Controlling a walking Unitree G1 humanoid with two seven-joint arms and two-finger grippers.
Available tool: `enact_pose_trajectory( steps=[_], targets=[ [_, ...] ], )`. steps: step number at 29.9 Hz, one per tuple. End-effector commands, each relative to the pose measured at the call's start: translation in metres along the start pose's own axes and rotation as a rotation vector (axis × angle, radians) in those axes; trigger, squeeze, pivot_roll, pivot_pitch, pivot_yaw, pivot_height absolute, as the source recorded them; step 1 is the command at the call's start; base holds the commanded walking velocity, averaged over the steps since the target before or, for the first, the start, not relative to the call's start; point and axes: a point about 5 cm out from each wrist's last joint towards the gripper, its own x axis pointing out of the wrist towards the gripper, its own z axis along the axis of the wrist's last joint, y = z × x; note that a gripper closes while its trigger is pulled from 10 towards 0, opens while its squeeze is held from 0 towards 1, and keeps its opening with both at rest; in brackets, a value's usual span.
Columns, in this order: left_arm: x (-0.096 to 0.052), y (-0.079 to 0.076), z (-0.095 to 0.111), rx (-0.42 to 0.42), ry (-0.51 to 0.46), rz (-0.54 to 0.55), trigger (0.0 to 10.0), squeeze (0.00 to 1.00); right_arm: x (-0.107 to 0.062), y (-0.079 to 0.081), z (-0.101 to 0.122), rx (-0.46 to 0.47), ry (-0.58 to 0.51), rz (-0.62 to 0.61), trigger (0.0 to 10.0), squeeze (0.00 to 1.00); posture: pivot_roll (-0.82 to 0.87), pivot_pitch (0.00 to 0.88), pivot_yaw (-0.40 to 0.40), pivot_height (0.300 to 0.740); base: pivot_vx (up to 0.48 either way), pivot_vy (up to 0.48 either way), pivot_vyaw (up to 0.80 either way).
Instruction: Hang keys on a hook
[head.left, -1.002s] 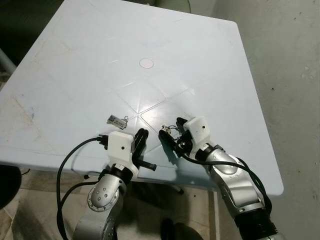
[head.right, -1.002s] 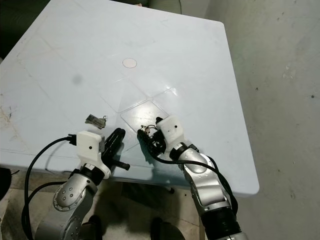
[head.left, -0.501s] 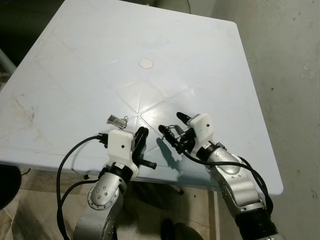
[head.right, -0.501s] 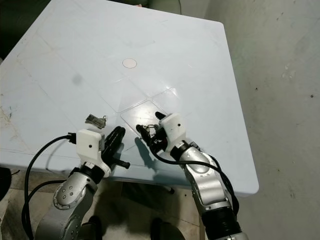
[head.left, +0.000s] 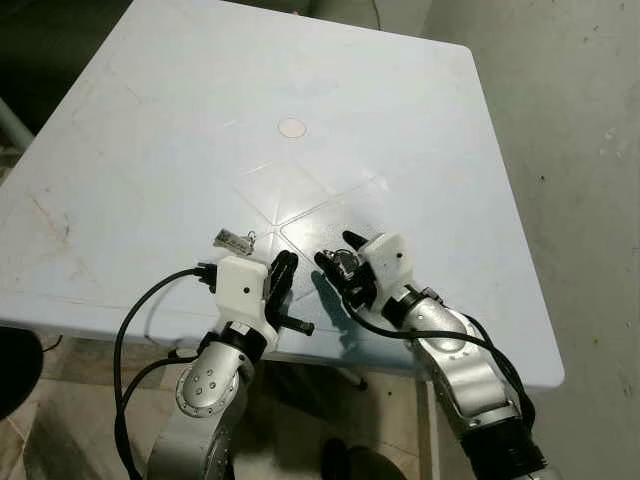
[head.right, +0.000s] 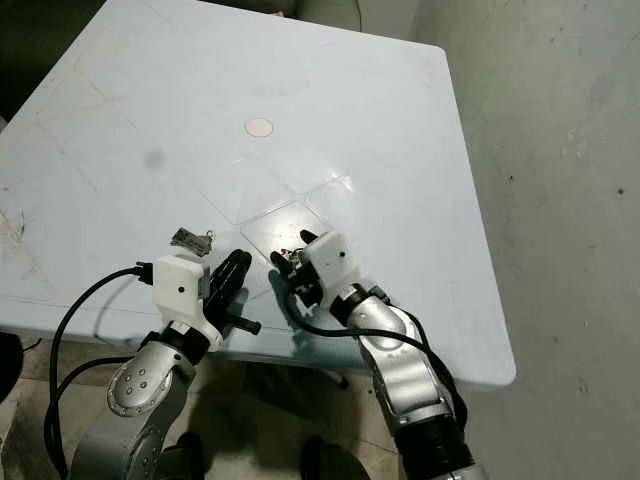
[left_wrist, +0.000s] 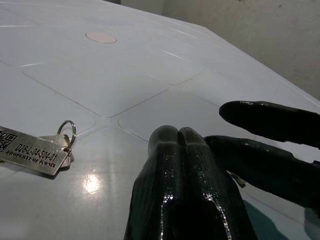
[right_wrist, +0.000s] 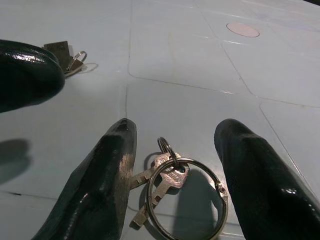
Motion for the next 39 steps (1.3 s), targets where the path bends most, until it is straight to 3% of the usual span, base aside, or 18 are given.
enact_pose_trajectory(
  steps=[1,3,6,7,9,10,11,12,13,16,18,19,21,22,23,27,32,39],
  targets=[
    [-0.0009,-0.0022,-0.0030,-0.006,0.015,-0.006,10.0,0.00,-0.0024,0.0029,-0.0049,0.003,0.016,-0.001,6.6,0.00,0.08,0.220,-0.131,0.740,0.000,0.000,0.00],
    [-0.0010,-0.0021,-0.0032,-0.006,0.016,-0.006,10.0,0.00,-0.0024,0.0030,-0.0054,0.005,0.022,-0.006,5.2,0.00,0.08,0.220,-0.131,0.740,0.000,0.000,0.00],
    [-0.0012,-0.0021,-0.0033,-0.007,0.016,-0.003,10.0,0.00,-0.0020,0.0038,-0.0056,-0.001,0.029,-0.009,4.5,0.00,0.08,0.222,-0.132,0.740,0.000,0.000,0.00],
    [-0.0012,-0.0021,-0.0033,-0.007,0.016,-0.003,10.0,0.00,-0.0014,0.0044,-0.0057,-0.010,0.034,-0.013,2.7,0.00,0.08,0.222,-0.132,0.740,0.000,0.000,0.00],
    [-0.0013,-0.0022,-0.0032,-0.007,0.016,-0.002,10.0,0.00,-0.0010,0.0049,-0.0061,-0.009,0.041,-0.014,2.8,0.00,0.08,0.223,-0.134,0.740,0.000,0.000,0.00],
    [-0.0014,-0.0023,-0.0032,-0.007,0.016,-0.002,10.0,0.00,-0.0014,0.0057,-0.0058,-0.005,0.039,-0.009,0.0,0.00,0.08,0.223,-0.134,0.740,0.000,0.000,0.00],
    [-0.0014,-0.0022,-0.0033,-0.007,0.017,-0.001,10.0,0.00,-0.0016,0.0063,-0.0055,-0.012,0.038,-0.006,0.0,0.00,0.08,0.223,-0.134,0.740,0.000,0.000,0.00],
    [-0.0016,-0.0021,-0.0035,-0.007,0.017,0.001,10.0,0.00,-0.0011,0.0078,-0.0068,-0.002,0.052,0.008,2.4,0.00,0.08,0.224,-0.136,0.740,0.000,0.000,0.00],
    [-0.0017,-0.0021,-0.0035,-0.007,0.018,0.002,10.0,0.00,-0.0004,0.0089,-0.0090,0.020,0.069,0.022,2.4,0.00,0.08,0.224,-0.136,0.740,0.000,0.000,0.00],
    [-0.0018,-0.0022,-0.0036,-0.008,0.018,0.004,10.0,0.00,-0.0010,0.0086,-0.0089,-0.008,0.077,0.012,0.0,0.00,0.08,0.225,-0.137,0.740,0.000,0.000,0.00],
    [-0.0018,-0.0021,-0.0038,-0.008,0.019,0.004,10.0,0.00,-0.0005,0.0084,-0.0087,-0.027,0.080,0.009,0.1,0.00,0.08,0.225,-0.137,0.740,0.000,0.000,0.00],
    [-0.0018,-0.0017,-0.0040,-0.007,0.020,0.005,10.0,0.00,-0.0002,0.0086,-0.0095,-0.021,0.088,0.012,1.8,0.00,0.08,0.225,-0.137,0.740,0.000,0.000,0.00],
    [-0.0018,-0.0011,-0.0042,-0.007,0.021,0.007,10.0,0.00,-0.0002,0.0088,-0.0101,-0.013,0.097,0.016,1.4,0.00,0.08,0.225,-0.137,0.740,0.000,0.000,0.00],
    [-0.0019,-0.0012,-0.0039,-0.009,0.020,0.010,10.0,0.00,-0.0005,0.0077,-0.0093,-0.014,0.091,0.010,2.2,0.00,0.08,0.230,-0.141,0.740,0.000,0.000,0.00],
    [-0.0019,-0.0012,-0.0038,-0.008,0.019,0.011,10.0,0.00,-0.0005,0.0074,-0.0092,-0.009,0.090,0.010,1.5,0.00,0.08,0.230,-0.141,0.740,0.000,0.000,0.00],
    [-0.0021,-0.0012,-0.0040,-0.009,0.020,0.012,10.0,0.00,-0.0003,0.0069,-0.0087,-0.018,0.089,0.005,1.6,0.00,0.08,0.231,-0.142,0.740,0.000,0.000,0.00],
    [-0.0021,-0.0015,-0.0039,-0.012,0.020,0.013,10.0,0.00,0.0006,0.0058,-0.0069,-0.011,0.080,-0.004,0.0,0.00,0.08,0.234,-0.143,0.740,0.000,0.000,0.00],
    [-0.0012,0.0010,-0.0032,-0.015,0.019,0.023,10.0,0.00,-0.0003,0.0059,-0.0061,-0.010,0.071,-0.006,0.0,0.00,0.08,0.234,-0.143,0.740,0.000,0.000,0.00]
  ],
)
